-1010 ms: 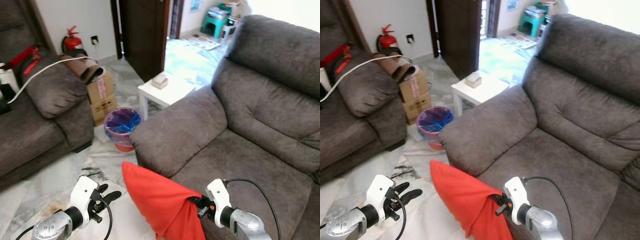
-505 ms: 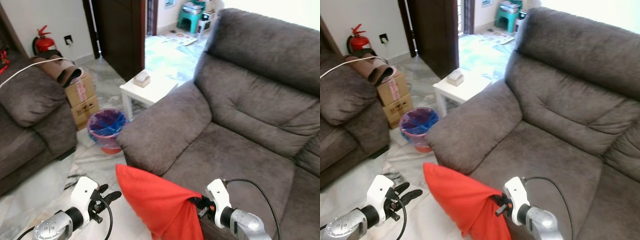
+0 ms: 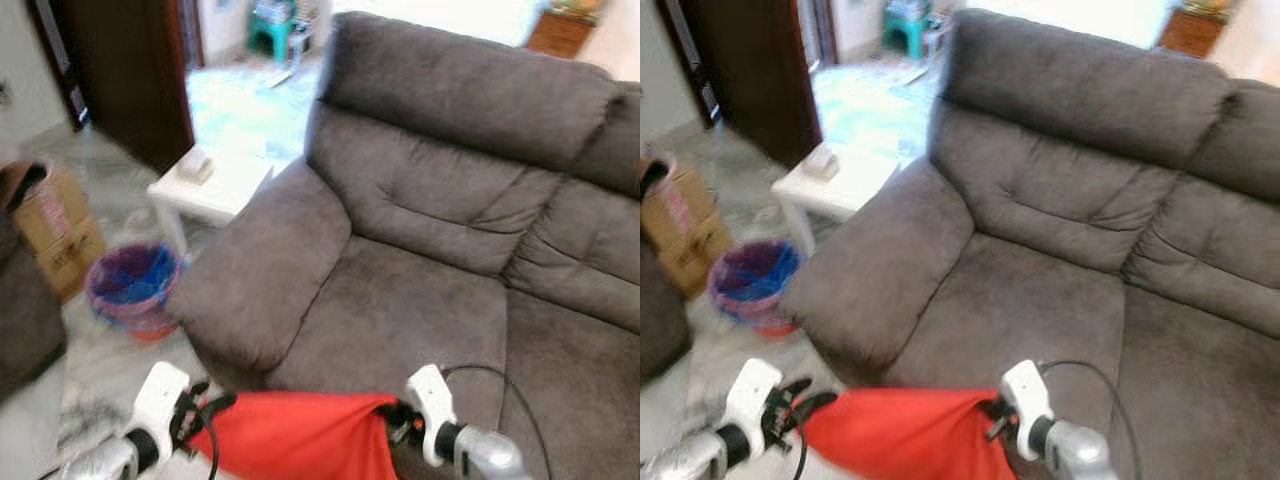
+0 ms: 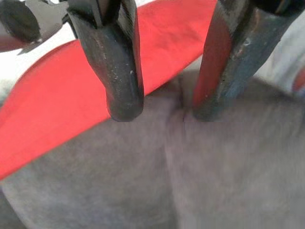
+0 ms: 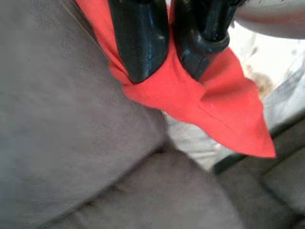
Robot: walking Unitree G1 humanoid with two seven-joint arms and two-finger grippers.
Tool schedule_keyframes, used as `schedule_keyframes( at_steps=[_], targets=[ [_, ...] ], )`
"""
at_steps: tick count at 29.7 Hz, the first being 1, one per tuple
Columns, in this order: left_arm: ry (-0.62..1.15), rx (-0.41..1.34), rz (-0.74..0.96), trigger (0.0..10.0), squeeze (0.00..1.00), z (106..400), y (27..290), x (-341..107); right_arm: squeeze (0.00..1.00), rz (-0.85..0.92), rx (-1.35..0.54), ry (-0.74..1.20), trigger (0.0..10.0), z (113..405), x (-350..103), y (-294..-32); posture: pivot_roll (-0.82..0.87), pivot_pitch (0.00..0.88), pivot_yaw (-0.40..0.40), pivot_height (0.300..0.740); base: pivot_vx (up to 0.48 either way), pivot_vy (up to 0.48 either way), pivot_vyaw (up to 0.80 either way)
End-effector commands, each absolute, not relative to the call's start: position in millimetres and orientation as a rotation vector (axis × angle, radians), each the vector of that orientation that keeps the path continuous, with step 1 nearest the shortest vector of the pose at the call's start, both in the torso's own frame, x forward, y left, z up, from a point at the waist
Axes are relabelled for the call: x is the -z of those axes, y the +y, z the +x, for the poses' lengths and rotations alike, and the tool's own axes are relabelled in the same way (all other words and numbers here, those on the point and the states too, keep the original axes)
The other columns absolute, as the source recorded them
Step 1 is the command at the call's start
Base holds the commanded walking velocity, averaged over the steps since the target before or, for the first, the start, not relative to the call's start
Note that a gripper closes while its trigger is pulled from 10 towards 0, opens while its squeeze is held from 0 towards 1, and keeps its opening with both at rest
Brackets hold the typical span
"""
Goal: Move the pillow to the sofa from floor
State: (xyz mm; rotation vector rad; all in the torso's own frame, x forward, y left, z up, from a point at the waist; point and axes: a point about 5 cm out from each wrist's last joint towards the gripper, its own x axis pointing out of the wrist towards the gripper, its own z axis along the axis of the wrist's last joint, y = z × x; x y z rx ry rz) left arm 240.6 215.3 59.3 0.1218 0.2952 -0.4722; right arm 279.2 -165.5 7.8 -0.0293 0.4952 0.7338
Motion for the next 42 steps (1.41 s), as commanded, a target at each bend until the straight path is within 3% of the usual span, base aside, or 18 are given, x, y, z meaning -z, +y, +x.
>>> schedule_keyframes(
  at_steps=[1,10,20,26,34,36,37,38,42],
  targets=[
    [0.31,0.479,0.114,10.0,0.0,235,214,-55,0.0,-0.037,-0.701,0.422,10.0,287,-20,-174,0.18,0.117,-0.025,0.74,0.0,0.0,-0.79],
    [0.318,0.488,0.112,10.0,0.0,234,215,-55,0.0,-0.044,-0.7,0.413,10.0,288,-21,-174,0.18,0.118,-0.026,0.74,0.0,0.0,-0.77],
    [0.524,0.742,0.199,10.0,0.0,204,222,-43,0.0,-0.071,-0.712,0.417,10.0,288,-21,-174,0.18,0.121,-0.026,0.74,0.0,0.0,0.0],
    [0.631,0.896,0.427,10.0,0.0,193,234,-38,0.0,-0.147,-0.913,0.412,10.0,288,-30,-167,0.18,0.117,-0.026,0.74,0.0,0.0,0.0],
    [0.654,0.956,0.543,10.0,0.0,196,231,-30,0.0,-0.206,-1.093,0.397,10.0,288,-40,-155,0.18,0.103,-0.027,0.74,0.0,0.0,0.0],
    [0.629,0.957,0.65,10.0,0.0,200,231,-24,0.0,-0.215,-1.149,0.377,10.0,289,-47,-150,0.17,0.096,-0.028,0.74,0.0,0.0,0.0],
    [0.635,0.965,0.654,10.0,0.24,199,231,-22,0.0,-0.219,-1.17,0.367,10.0,288,-49,-148,0.17,0.096,-0.028,0.74,0.0,0.0,0.0],
    [0.641,0.975,0.652,10.0,1.0,199,231,-21,0.0,-0.226,-1.191,0.356,10.0,288,-53,-147,0.17,0.091,-0.028,0.74,0.0,0.0,0.0],
    [0.665,1.035,0.675,10.0,1.0,194,228,-13,0.0,-0.254,-1.26,0.331,10.0,285,-61,-143,0.17,0.08,-0.027,0.74,0.0,0.0,0.0]
  ],
)
